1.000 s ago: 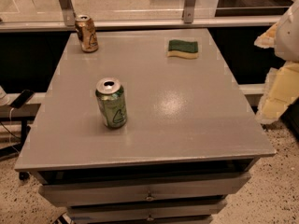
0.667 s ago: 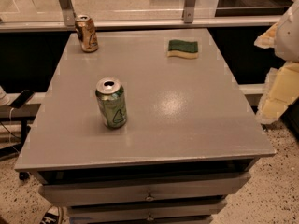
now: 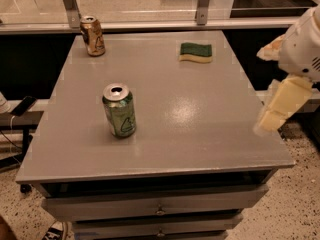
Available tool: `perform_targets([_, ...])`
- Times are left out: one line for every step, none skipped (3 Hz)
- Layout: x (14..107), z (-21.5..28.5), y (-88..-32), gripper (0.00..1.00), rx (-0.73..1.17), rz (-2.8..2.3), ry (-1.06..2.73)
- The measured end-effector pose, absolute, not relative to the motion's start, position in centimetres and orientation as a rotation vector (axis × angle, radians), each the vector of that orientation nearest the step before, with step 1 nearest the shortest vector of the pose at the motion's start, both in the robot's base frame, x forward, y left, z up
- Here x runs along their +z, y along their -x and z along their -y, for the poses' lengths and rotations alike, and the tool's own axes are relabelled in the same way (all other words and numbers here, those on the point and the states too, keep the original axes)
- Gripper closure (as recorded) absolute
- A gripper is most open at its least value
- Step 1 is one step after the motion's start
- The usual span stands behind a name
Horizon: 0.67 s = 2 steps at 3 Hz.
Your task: Pick green can
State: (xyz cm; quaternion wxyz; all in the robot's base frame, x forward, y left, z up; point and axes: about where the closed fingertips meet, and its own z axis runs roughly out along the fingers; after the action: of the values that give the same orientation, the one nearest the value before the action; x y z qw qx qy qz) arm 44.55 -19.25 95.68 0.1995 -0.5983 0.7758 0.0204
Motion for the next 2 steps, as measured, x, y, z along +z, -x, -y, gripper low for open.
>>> perform_targets([91.1, 15.3, -45.8, 0.00, 0.301, -2.058, 1.626])
perform_targets([87.5, 9.3, -46.6, 0.00, 0.575, -1.916, 1.546])
